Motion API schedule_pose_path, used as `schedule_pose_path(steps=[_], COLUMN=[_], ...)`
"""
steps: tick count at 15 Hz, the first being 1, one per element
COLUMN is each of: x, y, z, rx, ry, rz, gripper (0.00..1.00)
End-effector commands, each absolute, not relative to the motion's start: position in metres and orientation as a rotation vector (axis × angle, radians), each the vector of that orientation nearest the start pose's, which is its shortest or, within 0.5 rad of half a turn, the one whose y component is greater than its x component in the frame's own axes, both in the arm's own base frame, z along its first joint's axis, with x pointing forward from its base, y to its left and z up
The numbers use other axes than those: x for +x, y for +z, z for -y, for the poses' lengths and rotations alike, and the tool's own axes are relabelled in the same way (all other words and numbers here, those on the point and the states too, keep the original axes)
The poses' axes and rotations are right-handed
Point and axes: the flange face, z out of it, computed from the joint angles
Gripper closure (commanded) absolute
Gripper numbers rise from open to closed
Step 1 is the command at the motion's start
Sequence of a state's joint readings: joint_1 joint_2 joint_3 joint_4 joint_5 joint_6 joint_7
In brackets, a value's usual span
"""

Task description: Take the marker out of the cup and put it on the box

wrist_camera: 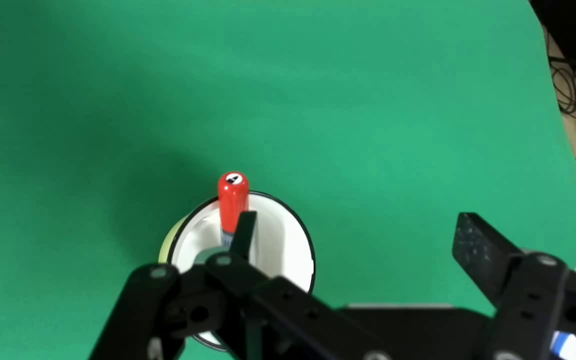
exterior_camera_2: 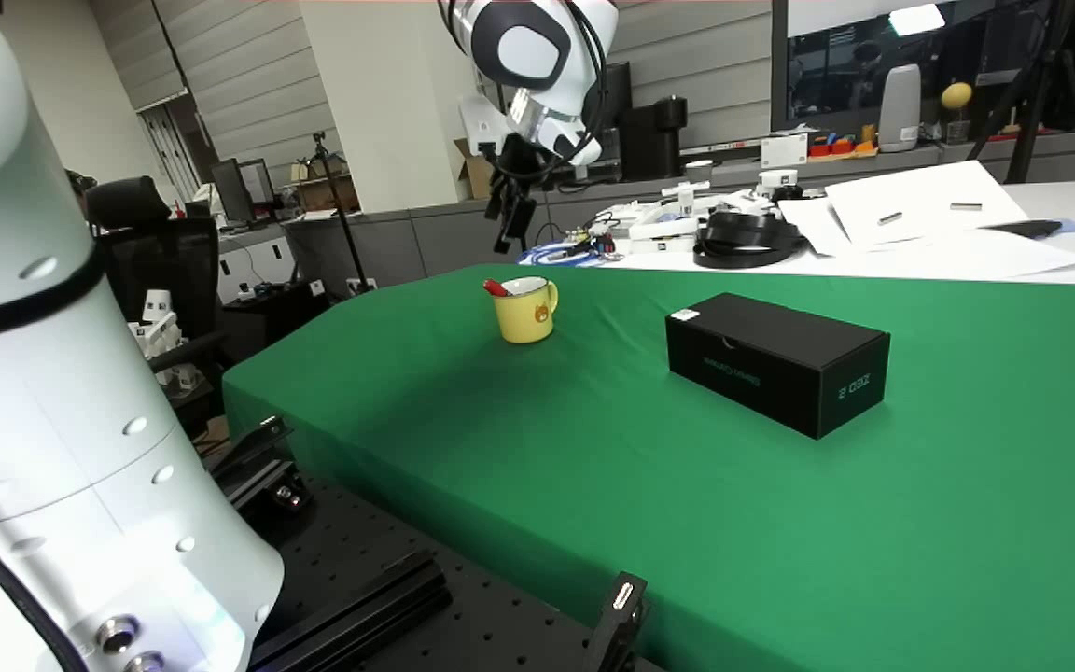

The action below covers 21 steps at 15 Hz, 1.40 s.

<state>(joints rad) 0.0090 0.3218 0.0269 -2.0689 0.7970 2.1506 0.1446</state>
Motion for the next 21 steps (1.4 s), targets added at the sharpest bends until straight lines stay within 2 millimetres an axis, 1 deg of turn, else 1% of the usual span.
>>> schedule_pose_path(steps=[1, 5, 9, 15, 21], x=[0.574, 0.572, 0.566, 0.558, 0.555], y=[0.258, 0.242, 0.227, 0.216, 0.201], z=[-0.035, -0.026, -0.023, -0.015, -0.013], rx=[-2.275, -2.181, -2.134, -2.114, -2.096], ry=[0.387, 0.442, 0.525, 0.594, 0.634], rz=[-0.924, -1.003, -1.034, -1.071, -1.083], gripper=[0.0, 0.0, 0.0, 0.0, 0.0])
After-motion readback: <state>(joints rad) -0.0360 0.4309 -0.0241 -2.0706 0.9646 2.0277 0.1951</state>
